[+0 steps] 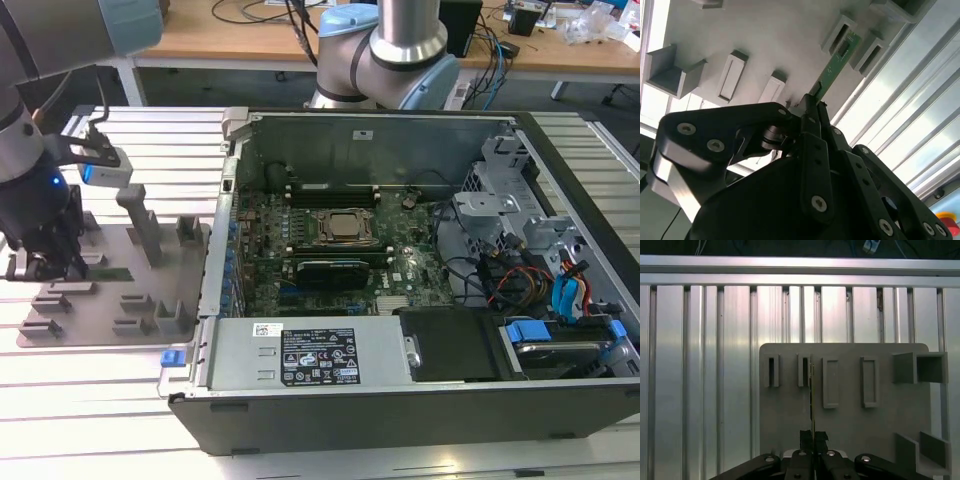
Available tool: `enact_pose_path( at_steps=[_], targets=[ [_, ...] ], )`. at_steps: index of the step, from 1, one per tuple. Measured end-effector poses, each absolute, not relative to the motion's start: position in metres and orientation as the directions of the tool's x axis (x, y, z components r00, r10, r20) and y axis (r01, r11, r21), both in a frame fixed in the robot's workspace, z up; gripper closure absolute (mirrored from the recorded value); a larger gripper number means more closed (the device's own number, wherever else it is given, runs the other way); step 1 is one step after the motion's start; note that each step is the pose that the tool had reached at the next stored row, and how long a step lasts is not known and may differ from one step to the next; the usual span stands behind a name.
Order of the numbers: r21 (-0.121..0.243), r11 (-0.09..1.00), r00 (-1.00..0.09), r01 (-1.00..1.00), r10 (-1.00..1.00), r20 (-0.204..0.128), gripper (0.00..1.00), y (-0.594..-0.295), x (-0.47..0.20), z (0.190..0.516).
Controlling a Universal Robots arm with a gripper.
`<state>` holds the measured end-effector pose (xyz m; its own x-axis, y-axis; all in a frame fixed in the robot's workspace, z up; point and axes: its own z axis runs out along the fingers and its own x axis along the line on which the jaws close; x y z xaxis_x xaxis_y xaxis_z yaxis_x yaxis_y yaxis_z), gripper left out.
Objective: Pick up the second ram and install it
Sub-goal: 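Pick up the second ram and move it above second insertion slot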
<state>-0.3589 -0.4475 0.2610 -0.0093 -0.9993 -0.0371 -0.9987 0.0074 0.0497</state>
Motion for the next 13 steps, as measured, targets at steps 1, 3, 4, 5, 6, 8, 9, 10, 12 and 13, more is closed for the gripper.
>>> enact_pose_path(
  at_steps=[1,3,4,5,6,8,9,10,12,13],
  targets=[
    [0.050,0.007,-0.009,-0.999,-0.999,-0.037,0.87,-0.447,-0.359,0.263],
    [0.050,0.007,-0.009,-0.999,-0.999,-0.037,0.87,-0.447,-0.359,0.270],
    [0.050,0.007,-0.009,-0.999,-0.999,-0.037,0.87,-0.447,-0.359,0.276],
    [0.050,0.007,-0.009,-0.999,-0.999,-0.037,0.87,-0.448,-0.359,0.279],
    [0.050,0.007,-0.009,-0.999,-0.999,-0.037,0.87,-0.447,-0.359,0.283],
    [0.050,0.007,-0.009,-0.999,-0.999,-0.037,0.87,-0.448,-0.359,0.286],
    [0.050,0.007,-0.009,-0.999,-0.999,-0.037,0.87,-0.448,-0.359,0.288],
    [0.050,0.007,-0.009,-0.999,-0.999,-0.037,0.87,-0.447,-0.359,0.289],
    [0.050,0.007,-0.009,-0.999,-0.999,-0.037,0.87,-0.447,-0.359,0.295],
    [0.050,0.007,-0.009,-0.999,-0.999,-0.037,0.87,-0.447,-0.359,0.298]
  ],
)
